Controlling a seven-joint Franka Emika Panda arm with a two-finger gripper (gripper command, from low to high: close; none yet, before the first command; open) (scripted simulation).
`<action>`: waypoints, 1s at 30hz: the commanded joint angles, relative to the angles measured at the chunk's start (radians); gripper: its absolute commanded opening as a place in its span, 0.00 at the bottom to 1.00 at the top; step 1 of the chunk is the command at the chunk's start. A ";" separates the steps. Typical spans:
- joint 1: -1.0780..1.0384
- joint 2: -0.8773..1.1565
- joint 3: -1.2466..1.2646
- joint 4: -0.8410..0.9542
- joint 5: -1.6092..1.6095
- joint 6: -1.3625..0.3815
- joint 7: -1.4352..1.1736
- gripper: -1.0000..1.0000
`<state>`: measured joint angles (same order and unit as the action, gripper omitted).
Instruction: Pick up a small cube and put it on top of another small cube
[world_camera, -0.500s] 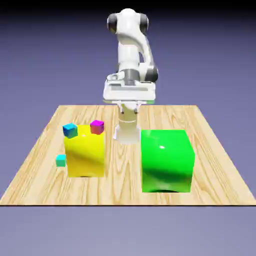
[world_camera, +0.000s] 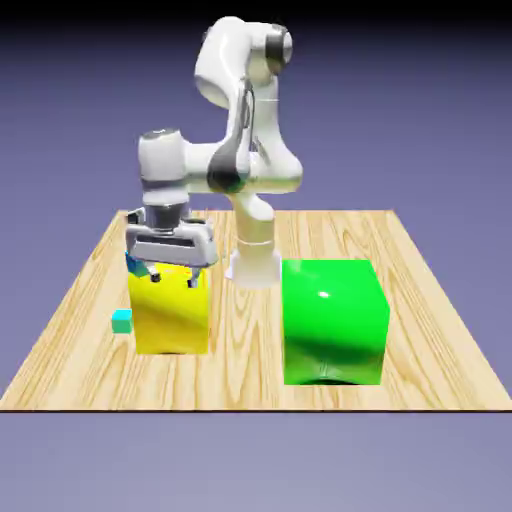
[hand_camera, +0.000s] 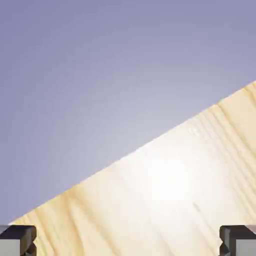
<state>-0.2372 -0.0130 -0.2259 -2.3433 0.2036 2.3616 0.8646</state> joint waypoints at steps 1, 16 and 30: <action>-0.001 0.036 -0.016 0.029 0.014 -0.042 0.007 0.50; -0.385 0.574 -0.236 0.304 0.363 -0.552 0.050 0.50; -0.314 0.459 -0.184 0.269 0.212 -0.611 -0.058 0.00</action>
<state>-0.5513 0.4457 -0.4100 -2.0741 0.4181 1.7510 0.8060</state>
